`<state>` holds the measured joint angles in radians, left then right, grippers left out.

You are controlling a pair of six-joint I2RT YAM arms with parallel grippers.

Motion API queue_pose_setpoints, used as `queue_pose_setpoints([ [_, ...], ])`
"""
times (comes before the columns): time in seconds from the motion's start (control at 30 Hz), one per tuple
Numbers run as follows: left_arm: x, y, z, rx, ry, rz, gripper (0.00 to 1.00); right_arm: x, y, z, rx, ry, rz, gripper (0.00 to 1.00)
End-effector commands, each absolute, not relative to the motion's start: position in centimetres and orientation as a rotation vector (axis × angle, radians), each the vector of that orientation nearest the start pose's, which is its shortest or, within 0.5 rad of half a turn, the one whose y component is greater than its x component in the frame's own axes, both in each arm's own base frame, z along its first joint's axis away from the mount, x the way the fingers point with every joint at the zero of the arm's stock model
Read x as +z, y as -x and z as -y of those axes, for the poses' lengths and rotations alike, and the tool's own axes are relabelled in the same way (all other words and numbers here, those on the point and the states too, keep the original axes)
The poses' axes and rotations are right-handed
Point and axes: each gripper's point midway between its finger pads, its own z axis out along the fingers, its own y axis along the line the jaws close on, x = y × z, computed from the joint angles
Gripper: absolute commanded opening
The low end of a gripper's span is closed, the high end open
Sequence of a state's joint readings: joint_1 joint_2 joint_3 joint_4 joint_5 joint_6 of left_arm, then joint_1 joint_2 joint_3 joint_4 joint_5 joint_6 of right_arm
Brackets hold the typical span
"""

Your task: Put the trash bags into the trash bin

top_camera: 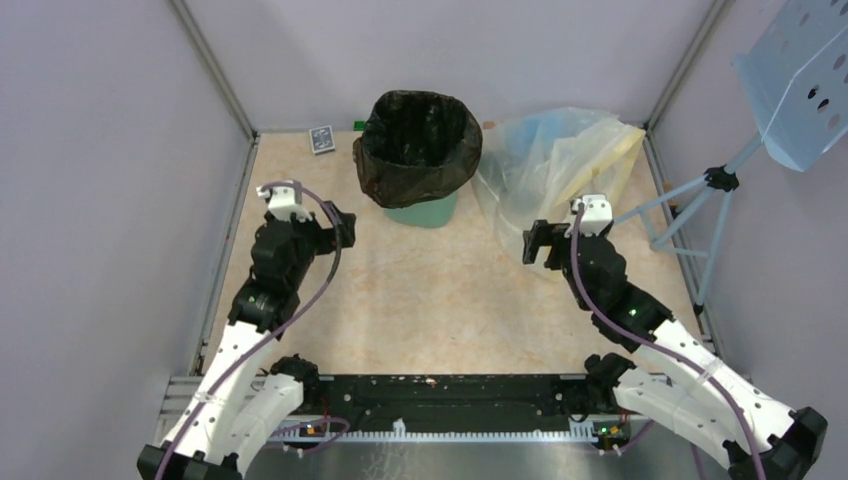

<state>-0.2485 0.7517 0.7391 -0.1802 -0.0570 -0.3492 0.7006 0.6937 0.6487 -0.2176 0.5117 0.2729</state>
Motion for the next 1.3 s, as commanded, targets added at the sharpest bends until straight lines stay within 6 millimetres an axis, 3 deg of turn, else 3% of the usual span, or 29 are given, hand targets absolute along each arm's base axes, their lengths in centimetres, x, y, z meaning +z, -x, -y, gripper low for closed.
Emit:
queue_pose_setpoints([
  [0.0, 26.8, -30.3, 6.5, -0.370, 0.248, -1.639, 0.99, 25.2, -27.6, -8.8, 0.173, -0.150, -1.685, 0.99],
  [0.1, 24.8, -30.2, 6.3, -0.353, 0.261, -1.657, 0.99, 24.2, -28.1, -5.6, 0.077, -0.254, -1.688, 0.99],
  [0.3, 20.1, -31.0, 5.0, -0.255, 0.308, -1.711, 0.99, 19.9, -29.3, -0.8, -0.014, -0.386, -1.749, 0.98],
  [0.5, 17.3, -32.2, 4.5, -0.157, 0.232, -1.743, 0.99, 17.9, -30.3, 2.5, -0.072, -0.533, -1.473, 0.98],
  [0.57, 16.7, -32.7, 4.6, -0.140, 0.221, -1.758, 0.99, 17.1, -30.6, 2.7, -0.108, -0.487, -1.449, 0.98],
  [0.7, 15.1, -33.5, 4.4, -0.093, 0.191, -1.779, 0.99, 14.6, -32.4, 1.5, -0.217, -0.245, -1.587, 0.98],
  [0.93, 12.9, -34.9, 3.0, 0.048, 0.152, -1.775, 0.99, 13.3, -33.1, 1.5, -0.240, -0.175, -1.513, 0.97],
  [1.07, 11.8, -35.7, 2.6, 0.105, 0.103, -1.789, 0.99, 12.4, -33.6, 2.9, -0.239, -0.233, -1.462, 0.96],
  [1.13, 10.8, -35.8, 2.6, 0.105, 0.065, -1.802, 0.99, 11.0, -33.7, 2.7, -0.237, -0.226, -1.537, 0.90],
  [1.2, 9.8, -36.0, 2.5, 0.090, 0.051, -1.807, 0.99, 11.4, -35.0, 3.0, -0.254, -0.242, -1.548, 0.91],
  [1.27, 9.1, -36.5, 2.2, 0.072, 0.042, -1.796, 0.99, 10.9, -34.8, 2.8, -0.251, -0.235, -1.565, 0.92],
])
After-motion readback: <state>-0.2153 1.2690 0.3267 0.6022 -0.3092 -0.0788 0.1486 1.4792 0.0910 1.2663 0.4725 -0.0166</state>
